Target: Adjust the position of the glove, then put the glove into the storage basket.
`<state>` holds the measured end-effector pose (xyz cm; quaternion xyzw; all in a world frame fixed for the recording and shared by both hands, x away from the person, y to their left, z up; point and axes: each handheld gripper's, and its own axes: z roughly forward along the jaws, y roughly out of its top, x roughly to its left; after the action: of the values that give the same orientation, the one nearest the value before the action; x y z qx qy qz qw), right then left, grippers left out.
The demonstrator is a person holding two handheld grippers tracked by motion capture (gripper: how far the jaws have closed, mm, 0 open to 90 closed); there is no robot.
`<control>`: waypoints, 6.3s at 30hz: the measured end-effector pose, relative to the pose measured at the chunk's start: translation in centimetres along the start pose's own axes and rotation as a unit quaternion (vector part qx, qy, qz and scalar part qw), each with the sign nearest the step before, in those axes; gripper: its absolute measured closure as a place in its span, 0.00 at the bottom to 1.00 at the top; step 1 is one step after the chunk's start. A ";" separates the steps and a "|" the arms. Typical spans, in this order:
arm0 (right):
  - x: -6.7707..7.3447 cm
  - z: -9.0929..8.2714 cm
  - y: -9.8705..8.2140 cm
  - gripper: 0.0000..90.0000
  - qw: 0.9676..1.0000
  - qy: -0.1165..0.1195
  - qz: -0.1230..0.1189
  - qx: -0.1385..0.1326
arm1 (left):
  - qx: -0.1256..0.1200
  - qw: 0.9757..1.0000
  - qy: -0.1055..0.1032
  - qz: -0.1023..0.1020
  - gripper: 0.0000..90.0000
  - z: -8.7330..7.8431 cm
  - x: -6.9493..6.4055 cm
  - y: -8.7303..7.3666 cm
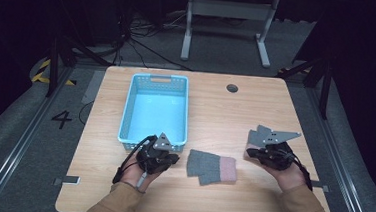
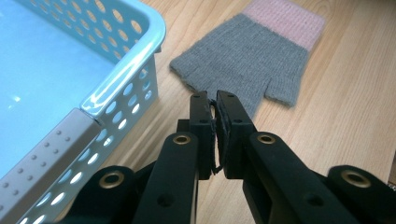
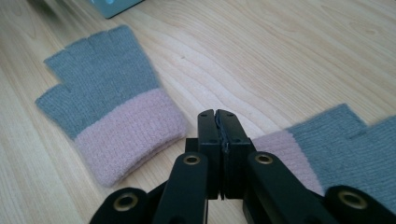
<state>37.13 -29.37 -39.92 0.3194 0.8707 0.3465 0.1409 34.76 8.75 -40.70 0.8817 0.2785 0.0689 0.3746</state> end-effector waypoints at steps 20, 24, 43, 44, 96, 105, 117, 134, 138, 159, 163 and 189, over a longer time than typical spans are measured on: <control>-2.5 3.6 1.5 1.00 0.998 -0.018 0.028 0.047 | 0.023 1.000 -0.020 -0.001 0.91 0.3 0.1 0.3; -2.6 4.5 1.5 1.00 0.998 -0.017 0.030 0.061 | 0.024 0.999 -0.021 -0.001 0.91 0.4 0.2 0.3; -2.8 5.4 0.5 1.00 0.996 -0.021 0.027 0.089 | 0.022 1.000 -0.019 0.000 0.90 0.3 0.3 0.4; -2.8 5.3 0.5 1.00 0.995 -0.021 0.026 0.089 | 0.022 1.000 -0.020 0.000 0.90 0.4 0.3 0.5; -5.2 -1.5 -2.9 0.79 0.990 -0.086 0.110 0.007 | -0.016 0.999 -0.033 0.013 0.88 1.5 0.5 3.0; -7.1 -1.0 -2.8 0.56 0.982 -0.126 0.143 -0.016 | -0.018 0.999 -0.029 0.003 0.86 1.2 0.7 2.6; -9.8 0.5 -3.8 0.45 0.968 -0.151 0.196 0.037 | -0.018 1.000 -0.017 -0.010 0.84 0.7 0.9 1.6; -9.8 2.5 -3.4 0.42 0.964 -0.157 0.191 0.096 | -0.018 1.000 -0.010 -0.015 0.84 0.2 1.0 1.0; -9.8 2.5 -3.4 0.42 0.964 -0.155 0.194 0.096 | -0.017 1.000 -0.010 -0.014 0.85 0.2 1.0 1.0; -9.3 1.8 -3.0 0.86 0.967 -0.158 0.175 0.092 | -0.017 0.999 -0.021 -0.025 0.86 0.2 1.3 1.0; -9.0 1.1 -2.6 0.86 0.969 -0.165 0.165 0.084 | -0.018 0.999 -0.027 -0.030 0.85 0.2 1.4 1.0; -4.5 -1.8 2.4 0.85 0.998 -0.040 0.042 0.034 | -0.029 0.999 -0.023 -0.025 0.89 -0.8 1.1 1.6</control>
<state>40.80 -31.92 -36.86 0.3740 0.8615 0.3091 0.1497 36.15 8.91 -39.10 0.8645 0.2897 0.0473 0.4080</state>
